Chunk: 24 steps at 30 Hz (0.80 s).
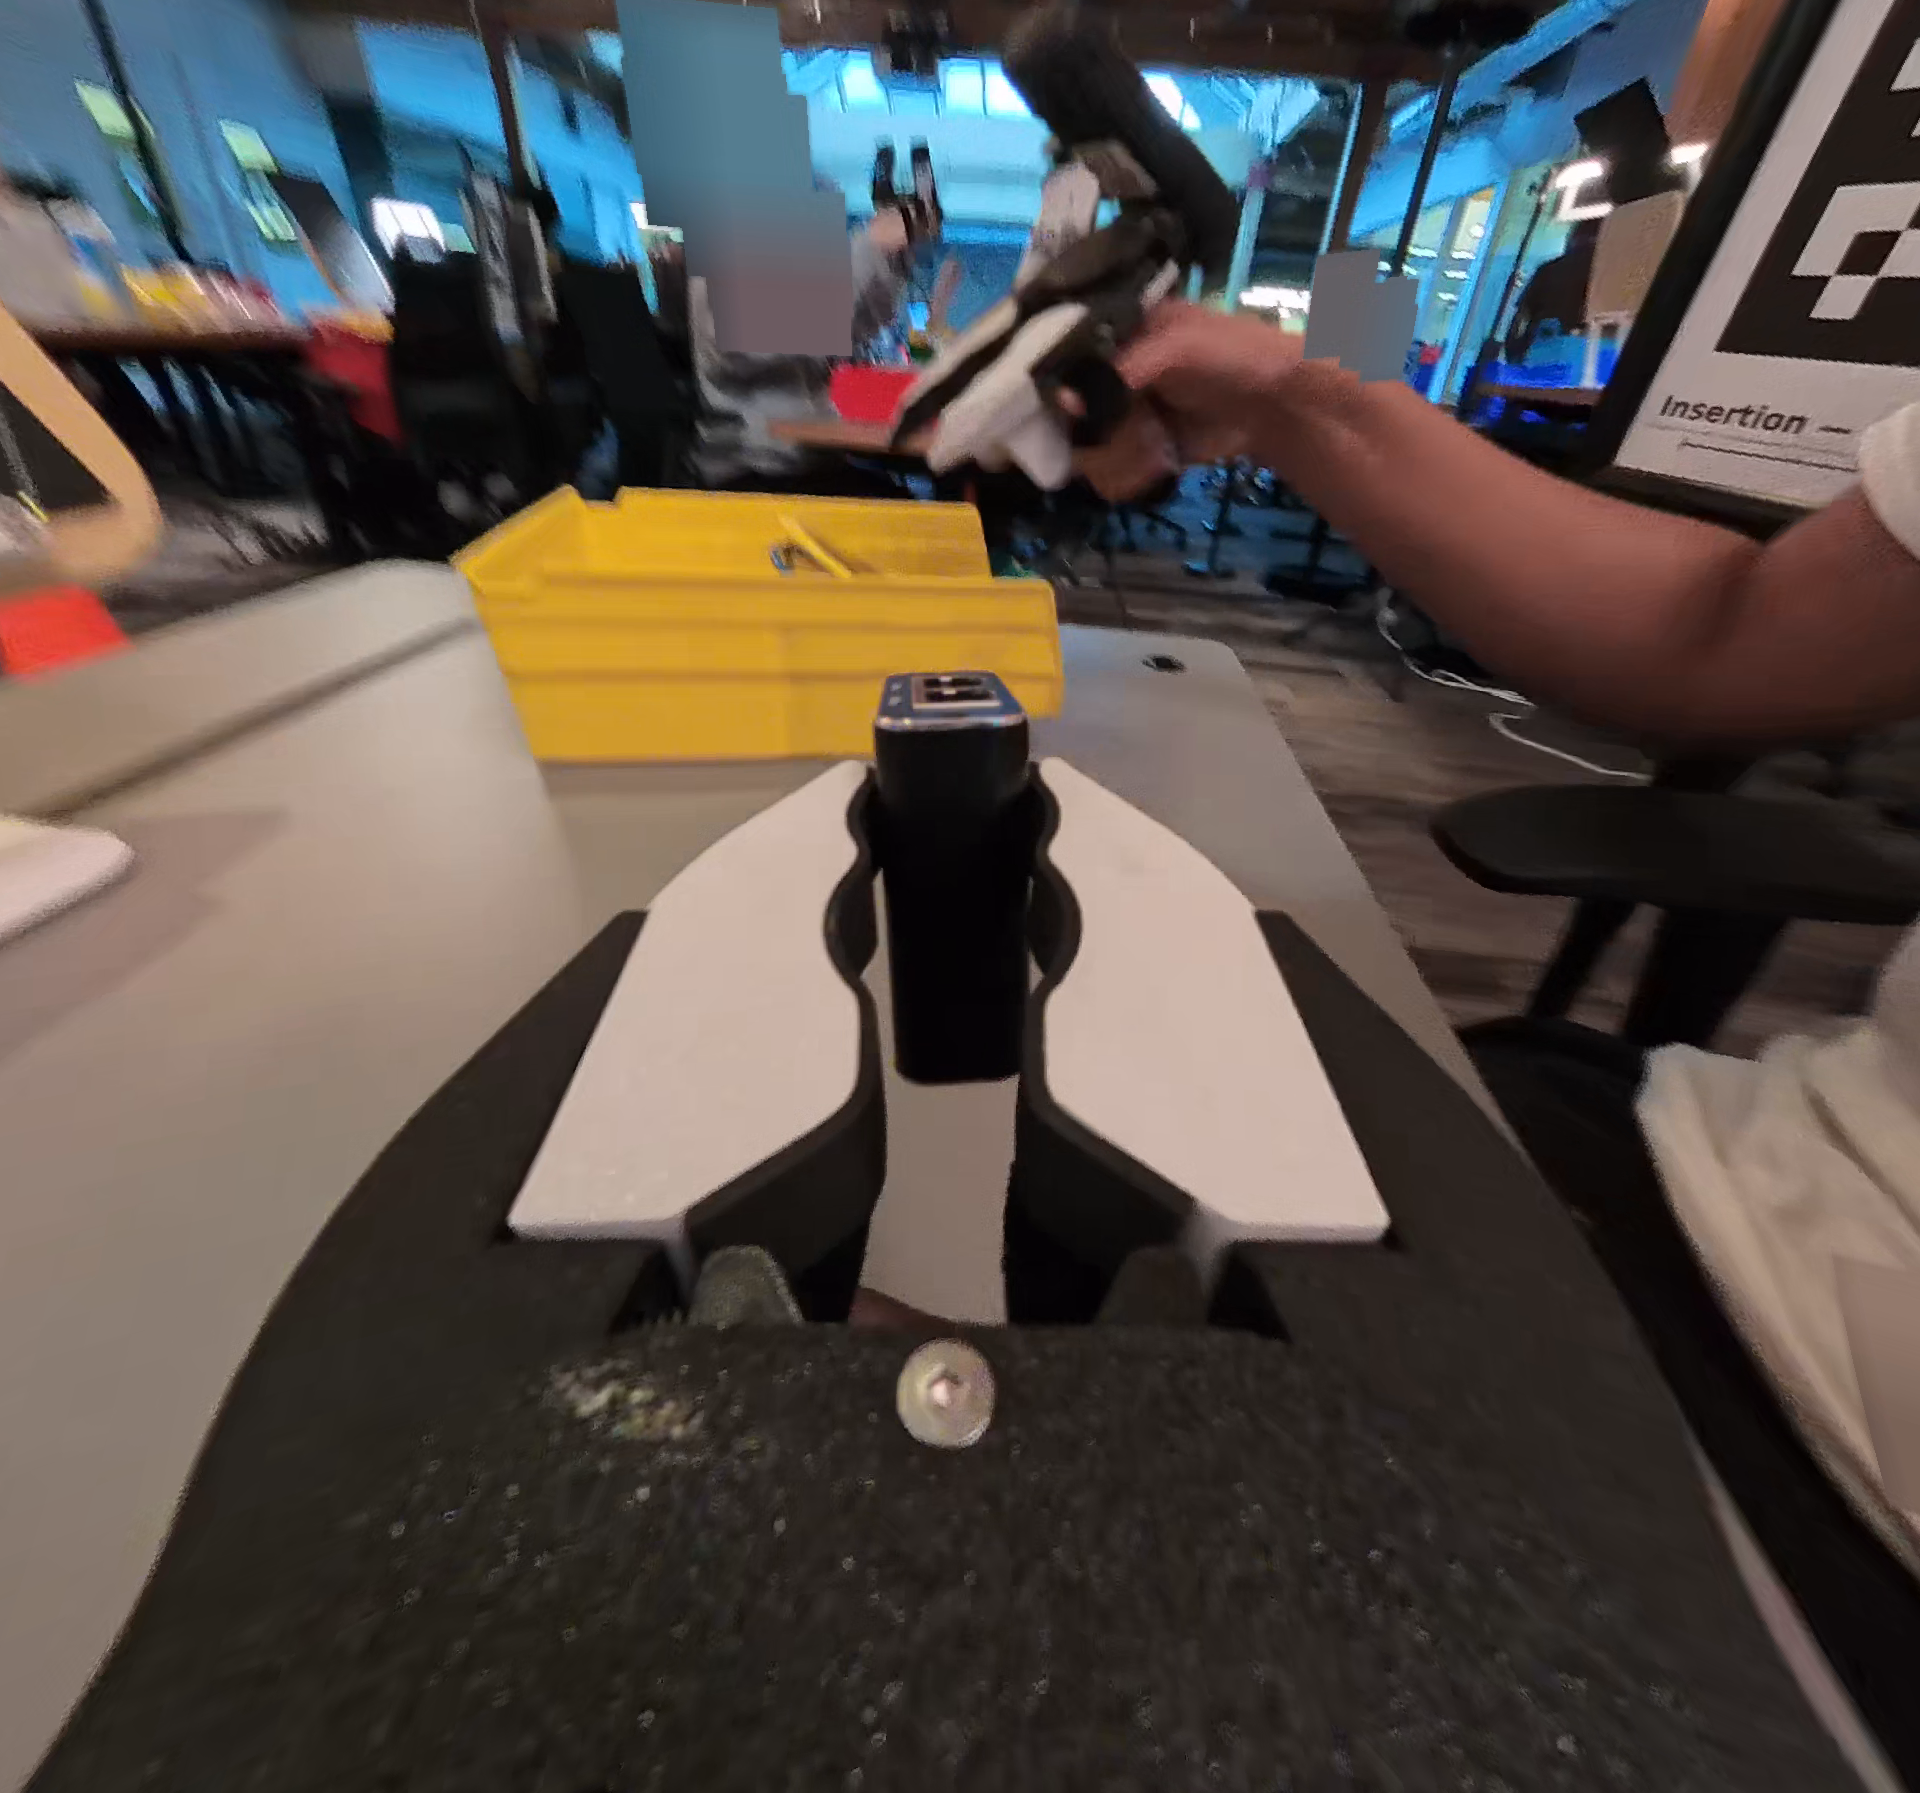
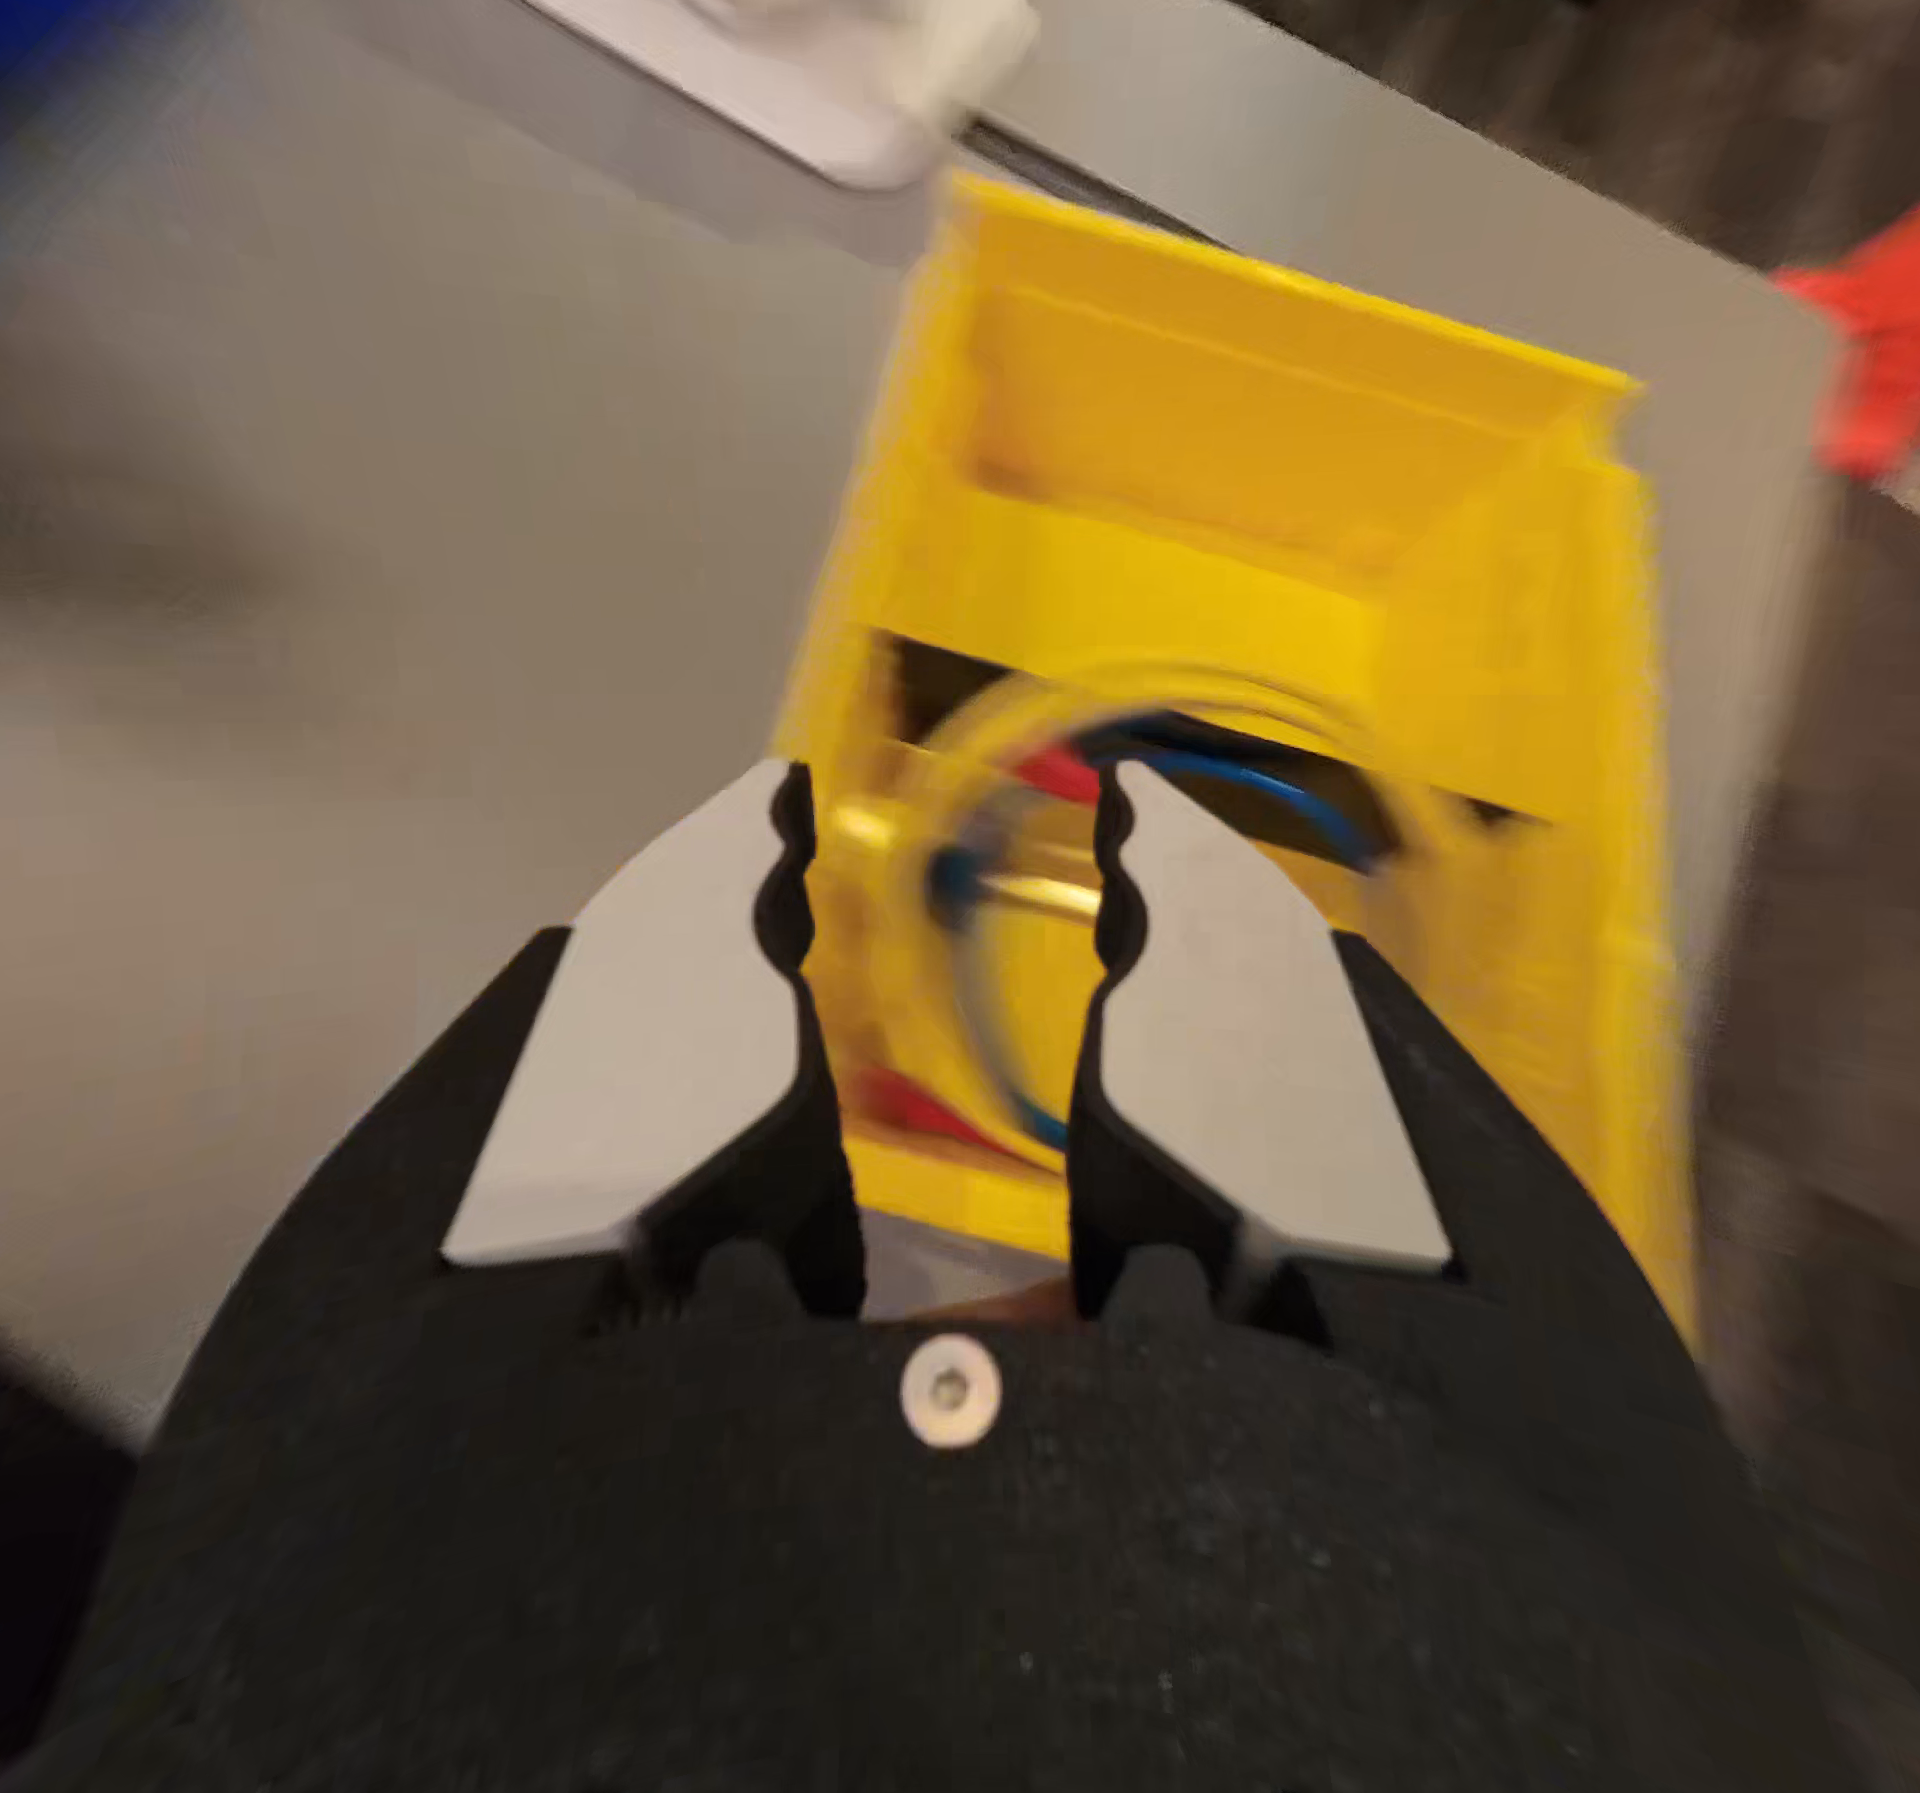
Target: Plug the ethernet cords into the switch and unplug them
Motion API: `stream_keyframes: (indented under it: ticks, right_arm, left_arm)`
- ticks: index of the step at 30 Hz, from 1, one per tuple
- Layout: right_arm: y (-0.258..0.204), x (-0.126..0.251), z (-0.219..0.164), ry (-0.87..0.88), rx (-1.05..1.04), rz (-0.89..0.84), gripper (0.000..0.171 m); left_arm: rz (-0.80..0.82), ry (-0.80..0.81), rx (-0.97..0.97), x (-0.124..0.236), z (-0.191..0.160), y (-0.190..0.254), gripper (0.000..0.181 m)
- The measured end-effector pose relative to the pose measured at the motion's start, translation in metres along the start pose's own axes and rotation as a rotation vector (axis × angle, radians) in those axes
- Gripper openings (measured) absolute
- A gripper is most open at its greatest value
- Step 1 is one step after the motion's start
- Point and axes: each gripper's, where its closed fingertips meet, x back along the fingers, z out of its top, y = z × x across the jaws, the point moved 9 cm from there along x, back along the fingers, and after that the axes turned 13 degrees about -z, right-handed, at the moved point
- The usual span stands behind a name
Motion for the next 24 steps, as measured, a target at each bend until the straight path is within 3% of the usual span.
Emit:
stream_keyframes:
  ticks: [3, 5, 8, 10, 14, 18, 21, 24]
  right_arm:
    - [-0.094, 0.016, 0.010, 0.189, -0.281, 0.595, 0.056]
    - [-0.152, 0.009, 0.009, 0.161, -0.457, 0.947, 0.068]
    - [-0.215, -0.017, 0.001, 0.003, -0.600, 1.246, 0.089]
    - [-0.238, -0.030, -0.001, -0.046, -0.713, 1.393, 0.091]
    - [-0.260, -0.036, 0.002, -0.035, -0.699, 1.426, 0.090]
    - [-0.261, -0.043, -0.004, -0.069, -0.657, 1.334, 0.069]
    - [-0.249, -0.043, -0.007, -0.093, -0.613, 1.216, 0.070]
    - [-0.203, -0.022, 0.017, 0.033, -0.533, 1.058, 0.069]
  left_arm:
    - [0.051, 0.065, -0.235, 0.001, 0.010, 0.014, 0.024]
    - [0.046, 0.076, -0.369, -0.002, 0.013, 0.026, 0.024]
    - [-0.013, 0.096, -0.443, -0.009, 0.015, 0.040, 0.024]
    - [-0.036, 0.069, -0.473, -0.013, 0.014, 0.046, 0.024]
    - [-0.044, -0.019, -0.519, -0.022, 0.005, 0.050, 0.024]
    - [-0.027, -0.123, -0.542, -0.028, -0.006, 0.050, 0.024]
    - [0.007, -0.159, -0.454, -0.031, -0.011, 0.049, 0.036]
    - [0.033, -0.088, -0.276, -0.027, -0.009, 0.044, 0.044]
